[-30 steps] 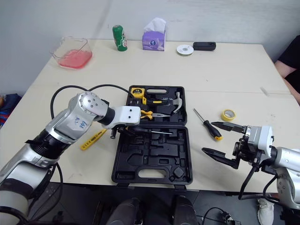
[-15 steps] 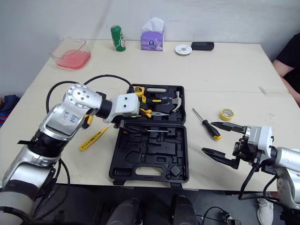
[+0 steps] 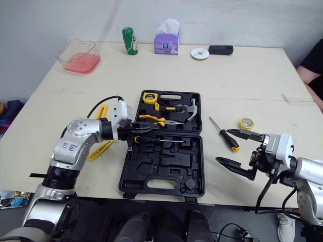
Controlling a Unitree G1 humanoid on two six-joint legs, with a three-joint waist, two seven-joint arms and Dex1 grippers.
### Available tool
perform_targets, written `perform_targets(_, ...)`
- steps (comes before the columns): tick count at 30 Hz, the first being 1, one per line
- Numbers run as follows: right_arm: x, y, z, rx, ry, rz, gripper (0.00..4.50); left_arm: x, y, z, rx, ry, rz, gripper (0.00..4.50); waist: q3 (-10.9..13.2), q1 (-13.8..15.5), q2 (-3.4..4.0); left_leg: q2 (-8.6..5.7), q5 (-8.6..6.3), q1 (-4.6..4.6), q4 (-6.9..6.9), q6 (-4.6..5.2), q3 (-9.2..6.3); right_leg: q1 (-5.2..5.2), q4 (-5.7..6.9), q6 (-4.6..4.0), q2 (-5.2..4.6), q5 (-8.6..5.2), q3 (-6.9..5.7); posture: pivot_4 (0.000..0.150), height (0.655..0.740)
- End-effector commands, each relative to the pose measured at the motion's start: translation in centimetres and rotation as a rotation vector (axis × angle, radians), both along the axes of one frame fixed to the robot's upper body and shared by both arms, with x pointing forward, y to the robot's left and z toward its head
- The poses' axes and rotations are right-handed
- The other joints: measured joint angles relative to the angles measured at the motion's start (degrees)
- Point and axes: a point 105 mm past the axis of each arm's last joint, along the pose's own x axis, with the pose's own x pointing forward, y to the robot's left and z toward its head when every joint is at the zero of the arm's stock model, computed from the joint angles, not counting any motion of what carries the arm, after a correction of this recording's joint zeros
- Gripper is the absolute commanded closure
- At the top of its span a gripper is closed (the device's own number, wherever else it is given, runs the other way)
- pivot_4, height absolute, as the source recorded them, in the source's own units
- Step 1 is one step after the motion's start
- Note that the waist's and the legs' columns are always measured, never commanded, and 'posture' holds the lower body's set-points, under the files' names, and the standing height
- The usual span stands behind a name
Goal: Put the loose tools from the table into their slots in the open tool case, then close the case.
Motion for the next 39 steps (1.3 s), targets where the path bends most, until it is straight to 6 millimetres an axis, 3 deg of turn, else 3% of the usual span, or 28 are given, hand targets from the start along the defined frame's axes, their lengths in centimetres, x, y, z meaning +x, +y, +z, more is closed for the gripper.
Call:
perform_targets(1,-0.2,0.5,0.7,0.004,-0.027,0.017,0.0,0.3,-0.7,-0.3,0.015,-0.009,0.014,4.44,0.0,-0.1,0.0,0.0,0.0,0.0,0.0,0.0,0.0,0.0,0.0,0.0,0.0,0.0,0.0,0.15,0.74)
perform_targets(6,0.0,0.7,0.8,0.004,-0.029,0.013,0.0,-0.1,-0.9,-2.6,0.067,0.036,0.022,4.44,0.0,-0.3,0.0,0.01,0.0,0.02,-0.01,0.0,0.02,-0.01,0.02,0.0,0.02,0.0,-0.04,0.15,0.74)
perform_targets(23,0.3,1.1,1.2,0.009,-0.029,0.002,0.0,0.5,0.0,-6.9,0.243,0.201,0.117,4.44,0.0,-0.2,0.0,0.01,0.0,0.16,-0.02,0.0,0.05,0.09,0.01,0.0,0.01,0.0,0.0,0.15,0.74)
perform_targets(34,0.4,1.0,0.4,0.024,-0.012,-0.02,0.0,-0.2,0.9,-11.0,0.427,0.329,0.162,4.44,-0.6,-0.3,0.19,0.09,-0.11,0.8,-0.15,-0.03,-0.13,0.89,-0.29,0.0,-0.07,0.0,0.12,0.15,0.74)
perform_targets(37,0.4,0.7,0.3,0.036,-0.012,-0.04,0.0,0.1,0.7,-10.4,0.397,0.303,0.163,4.44,-0.8,-0.3,0.24,0.16,-0.31,1.17,-0.17,-0.03,-0.07,1.2,-0.4,-0.01,-0.14,-0.02,0.24,0.15,0.74)
perform_targets(39,0.5,0.3,0.0,0.051,-0.002,-0.06,0.0,0.3,0.0,-8.4,0.314,0.224,0.122,4.44,-0.9,-0.3,0.24,0.21,-0.37,1.26,-0.17,-0.06,-0.04,1.25,-0.5,-0.03,-0.14,-0.04,0.29,0.15,0.74)
